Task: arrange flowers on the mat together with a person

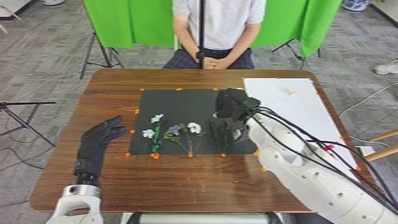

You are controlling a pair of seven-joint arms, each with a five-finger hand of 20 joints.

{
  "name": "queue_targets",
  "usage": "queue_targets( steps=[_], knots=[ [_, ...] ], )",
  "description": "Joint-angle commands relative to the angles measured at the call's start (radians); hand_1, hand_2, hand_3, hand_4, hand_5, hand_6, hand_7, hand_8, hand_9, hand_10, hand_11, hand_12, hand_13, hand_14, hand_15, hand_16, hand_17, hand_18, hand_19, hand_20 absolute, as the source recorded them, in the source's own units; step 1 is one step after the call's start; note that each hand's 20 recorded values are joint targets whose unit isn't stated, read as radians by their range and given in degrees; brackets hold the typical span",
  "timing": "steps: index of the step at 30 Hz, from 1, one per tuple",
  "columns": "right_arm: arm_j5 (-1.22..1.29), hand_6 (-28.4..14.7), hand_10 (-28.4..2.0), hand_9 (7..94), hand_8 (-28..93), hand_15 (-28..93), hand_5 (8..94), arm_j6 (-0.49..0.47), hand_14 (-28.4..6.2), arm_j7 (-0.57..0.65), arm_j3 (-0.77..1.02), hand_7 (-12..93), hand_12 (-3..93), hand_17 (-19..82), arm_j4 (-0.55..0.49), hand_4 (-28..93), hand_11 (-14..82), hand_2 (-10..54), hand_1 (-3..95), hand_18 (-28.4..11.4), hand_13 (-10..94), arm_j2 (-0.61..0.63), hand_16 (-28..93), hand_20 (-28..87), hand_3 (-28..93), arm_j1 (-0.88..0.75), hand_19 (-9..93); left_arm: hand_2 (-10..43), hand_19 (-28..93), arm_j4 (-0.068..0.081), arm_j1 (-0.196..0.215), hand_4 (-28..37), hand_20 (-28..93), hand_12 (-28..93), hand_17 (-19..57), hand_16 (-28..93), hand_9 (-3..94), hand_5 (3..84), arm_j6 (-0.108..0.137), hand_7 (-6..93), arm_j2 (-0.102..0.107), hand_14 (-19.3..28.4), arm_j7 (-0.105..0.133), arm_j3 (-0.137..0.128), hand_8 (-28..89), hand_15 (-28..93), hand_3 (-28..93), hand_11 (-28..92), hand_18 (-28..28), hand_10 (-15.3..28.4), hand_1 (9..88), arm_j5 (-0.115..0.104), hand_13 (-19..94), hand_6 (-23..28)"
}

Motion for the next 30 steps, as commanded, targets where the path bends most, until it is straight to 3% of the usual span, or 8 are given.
queue_targets(
  steps=[1,16,21,30],
  knots=[
    [-0.015,3.3,-10.1,88.2,3,49,78.9,-0.036,-1.7,-0.011,-0.002,20,39.0,55,-0.002,-20,8.9,-9.5,58.6,-14.9,90,-0.004,31,33,55,-0.001,92,7.6,10,0.006,0.008,-26.7,16,14,9.0,-2,51.5,49.4,-0.009,15.0,-0.005,18.3,-0.010,0.002,-7,22,66,23,11.3,15.4,23.6,0.004,40,3.5],
    [-0.017,3.5,-10.9,84.1,2,48,75.6,-0.076,-2.1,-0.021,0.017,18,33.2,54,-0.010,-19,15.5,-9.5,54.2,-15.2,90,-0.001,31,33,55,-0.006,91,7.4,9,0.008,0.002,-25.6,17,14,9.1,-1,51.0,49.0,-0.013,13.9,-0.002,18.1,-0.011,0.002,-6,21,65,22,11.3,15.2,24.5,0.005,40,3.3],
    [-0.019,3.9,-11.5,82.6,0,47,73.6,-0.091,-2.3,-0.020,0.023,18,28.9,54,-0.012,-23,19.1,-9.5,48.0,-15.2,89,-0.002,31,33,65,-0.010,91,7.2,9,0.005,0.006,-25.2,17,14,9.1,-1,50.9,49.0,-0.012,13.7,-0.001,18.1,-0.012,0.003,-6,20,65,21,11.3,15.2,24.7,0.006,40,3.2],
    [-0.029,4.3,-12.0,81.4,-3,47,71.6,-0.096,-2.5,-0.017,0.046,17,23.8,53,-0.006,-24,21.9,-9.5,44.0,-15.5,89,-0.013,31,33,69,-0.013,91,7.0,9,0.006,0.004,-24.7,17,14,9.1,-1,50.8,49.0,-0.016,13.5,0.000,18.0,-0.015,0.001,-6,20,65,21,11.3,15.2,25.1,0.007,40,3.1]
  ],
)
